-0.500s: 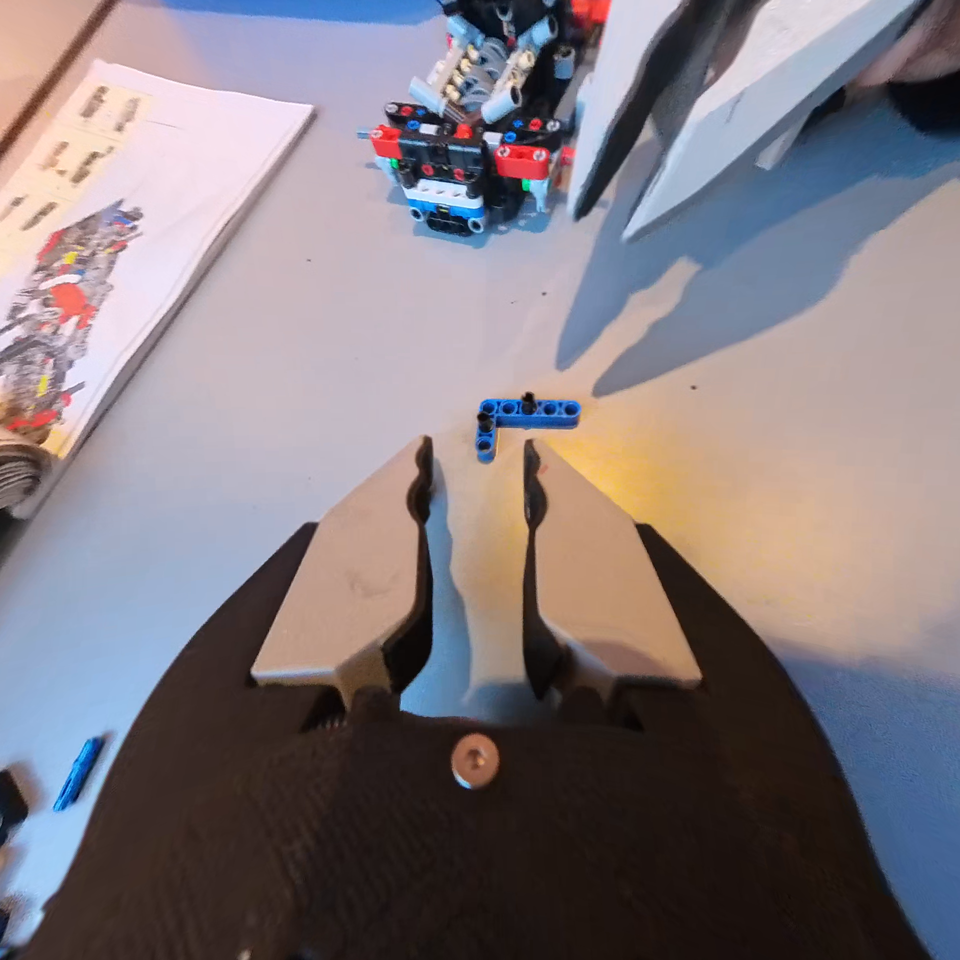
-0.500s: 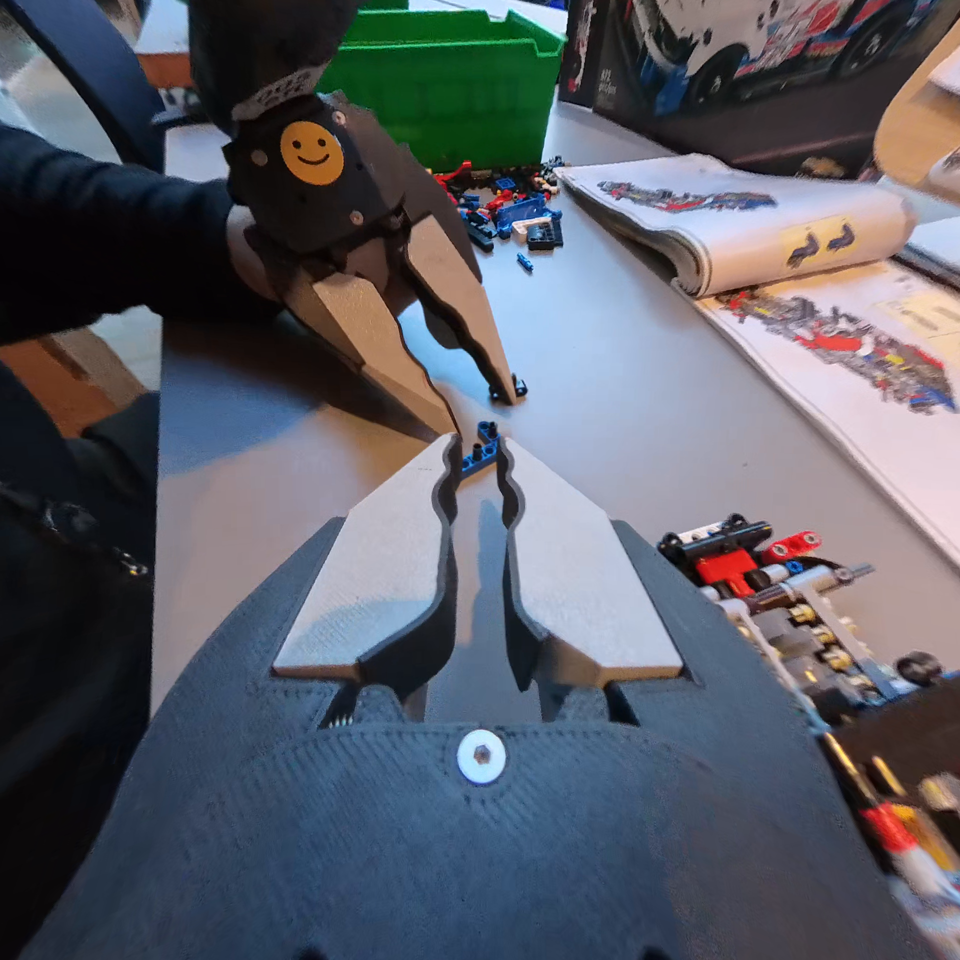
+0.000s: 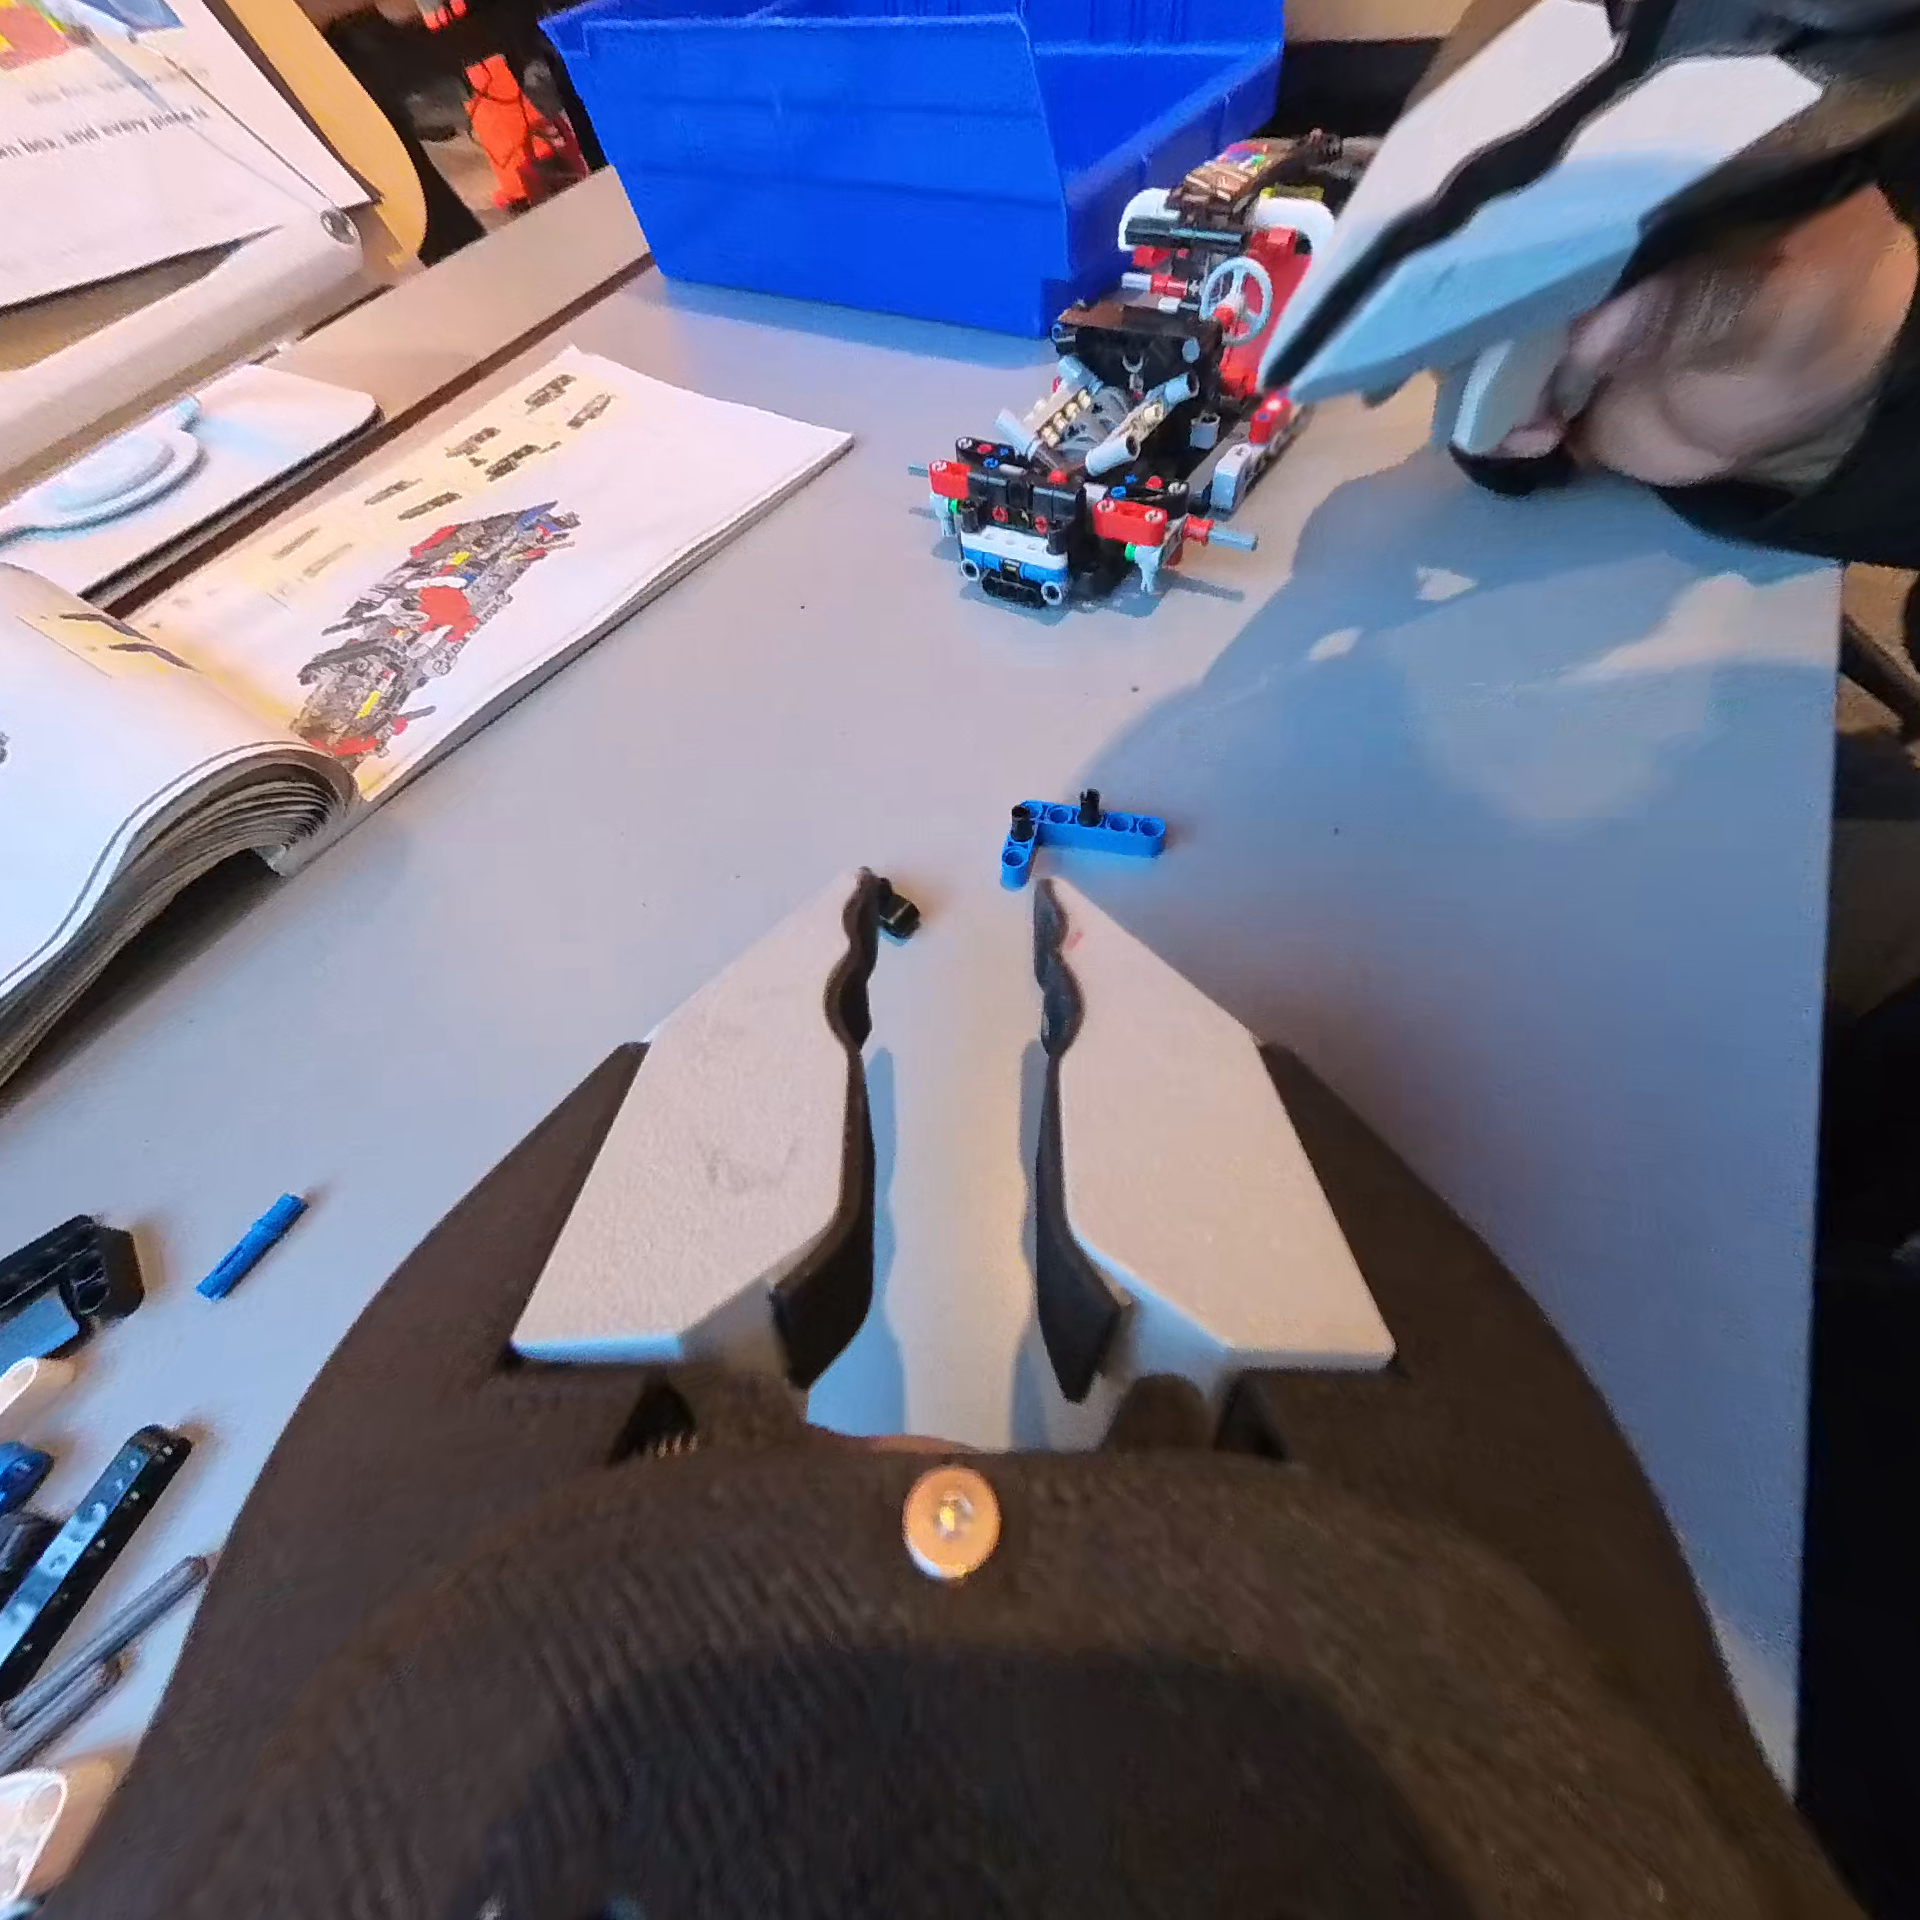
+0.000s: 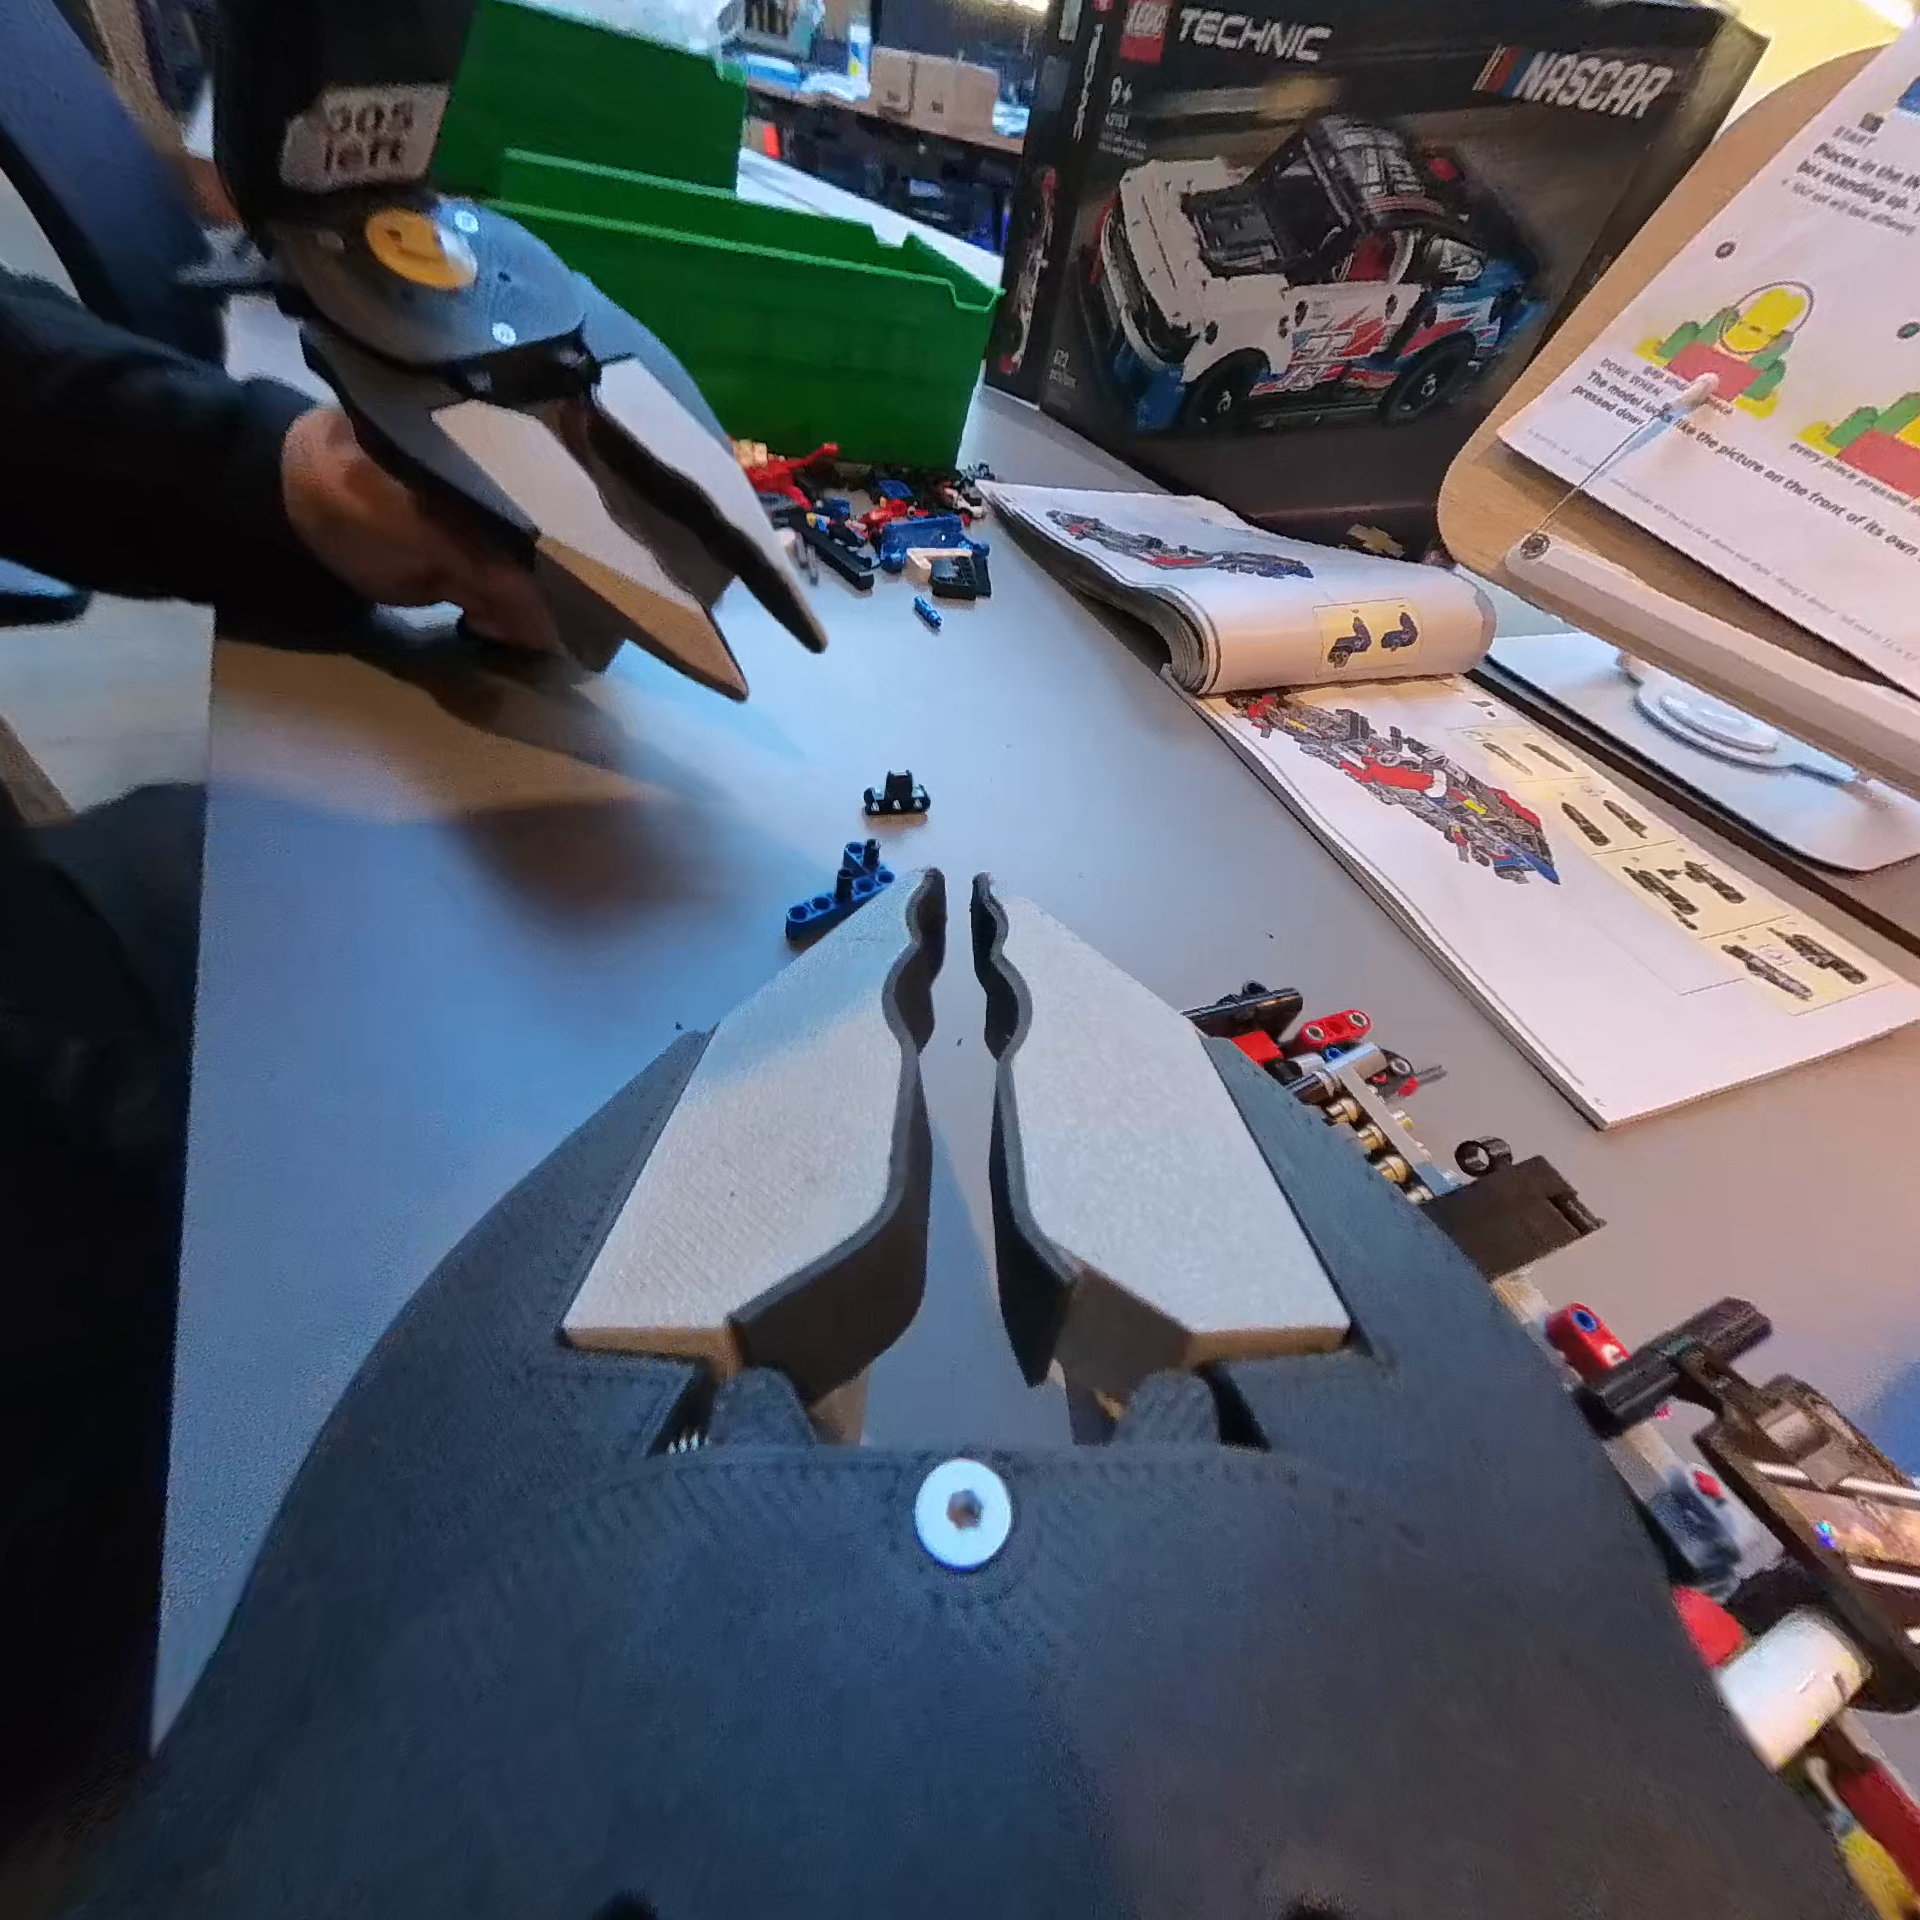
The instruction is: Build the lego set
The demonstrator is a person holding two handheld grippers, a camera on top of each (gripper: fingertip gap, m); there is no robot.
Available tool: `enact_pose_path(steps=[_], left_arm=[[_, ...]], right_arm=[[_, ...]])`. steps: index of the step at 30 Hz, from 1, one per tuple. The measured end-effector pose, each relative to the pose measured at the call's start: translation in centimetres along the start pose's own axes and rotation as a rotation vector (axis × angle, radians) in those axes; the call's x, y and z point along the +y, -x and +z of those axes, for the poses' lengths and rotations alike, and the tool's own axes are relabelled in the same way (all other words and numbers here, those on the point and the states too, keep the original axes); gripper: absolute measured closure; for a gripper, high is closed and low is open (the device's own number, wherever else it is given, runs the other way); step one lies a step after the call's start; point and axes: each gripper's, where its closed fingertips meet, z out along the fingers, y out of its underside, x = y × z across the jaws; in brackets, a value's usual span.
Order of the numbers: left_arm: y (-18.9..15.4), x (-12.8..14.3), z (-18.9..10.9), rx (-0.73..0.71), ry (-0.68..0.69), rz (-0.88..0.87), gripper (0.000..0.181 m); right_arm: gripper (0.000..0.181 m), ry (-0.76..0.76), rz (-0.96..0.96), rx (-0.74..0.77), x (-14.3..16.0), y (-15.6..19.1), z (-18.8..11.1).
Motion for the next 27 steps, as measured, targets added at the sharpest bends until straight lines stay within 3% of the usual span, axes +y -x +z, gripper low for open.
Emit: enact_pose_path(steps=[12, 19, 22, 27], left_arm=[[0.6, 1.5, 1.2, -0.035, 0.123, -0.01, 0.156], [-0.5, 3.3, 2.2, 0.083, 0.259, -0.027, 0.14], [0.3, 2.1, 2.0, 0.085, 0.195, 0.03, 0.143], [2.3, 1.2, 2.5, 0.11, 0.224, 0.092, 0.142]], right_arm=[[0.18, -0.135, 0.153, -0.047, -1.5, -1.2, -1.5], [0.18, -0.144, 0.151, -0.036, -1.5, -1.3, -1.6], [0.181, -0.143, 0.148, -0.027, -1.5, -1.3, -1.6], [0.181, -0.14, 0.155, -0.018, -1.5, -1.5, -1.6]])
